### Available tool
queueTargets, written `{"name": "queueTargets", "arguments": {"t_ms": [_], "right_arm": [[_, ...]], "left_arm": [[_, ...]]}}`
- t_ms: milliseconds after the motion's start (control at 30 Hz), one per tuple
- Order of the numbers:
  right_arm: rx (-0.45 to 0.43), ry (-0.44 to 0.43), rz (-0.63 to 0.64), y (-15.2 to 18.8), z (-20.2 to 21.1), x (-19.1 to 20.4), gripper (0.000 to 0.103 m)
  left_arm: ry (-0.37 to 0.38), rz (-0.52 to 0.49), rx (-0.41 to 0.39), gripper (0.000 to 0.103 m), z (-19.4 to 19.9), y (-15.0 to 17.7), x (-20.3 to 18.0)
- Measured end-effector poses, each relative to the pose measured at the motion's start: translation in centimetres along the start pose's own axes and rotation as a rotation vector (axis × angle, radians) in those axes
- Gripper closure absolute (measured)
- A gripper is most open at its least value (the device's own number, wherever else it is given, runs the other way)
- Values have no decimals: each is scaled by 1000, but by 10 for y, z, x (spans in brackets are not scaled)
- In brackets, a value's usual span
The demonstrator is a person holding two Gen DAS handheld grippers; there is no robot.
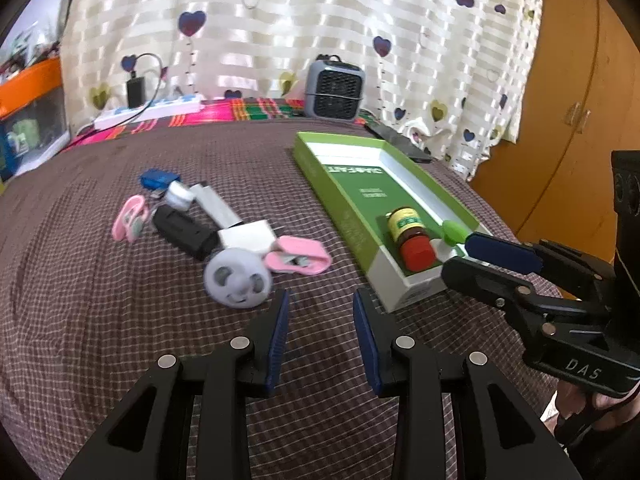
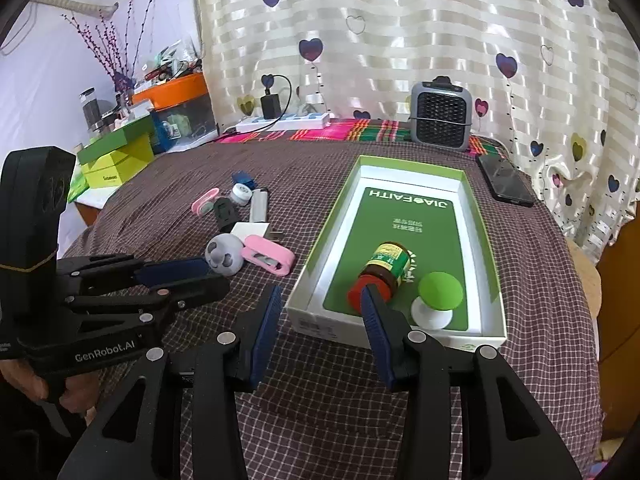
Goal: Organize rigid objects
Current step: 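Grasp the grey panda-face toy with the left tool while the right tool reaches for the pink clip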
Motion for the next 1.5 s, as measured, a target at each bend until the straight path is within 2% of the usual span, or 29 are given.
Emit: {"name": "queueTargets", "arguments": {"t_ms": [733,833,967,1500], "right_arm": [[17,-23,25,1,-6,12,60],[19,-26,29,1,-8,14,60],[21,-32,41,-1,-10,18,60],[42,-37,90,-9,-26,31,60]], "left_arm": [[-69,93,13,71,-9,2,49],[-74,101,21,66,-14,2,54],[-76,105,28,65,-20,2,58],[-15,149,52,64,-41,-4,68]]}}
Point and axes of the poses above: each gripper's, at about its wrist camera, not at the fingertips, and z roughly against the way its jaws point, x to its left, y to its underside, the point moved 9 cm from there along -z, roughly the way its jaws point, and after that the axes turned 2 degrees about -z, right-handed, at the moved point
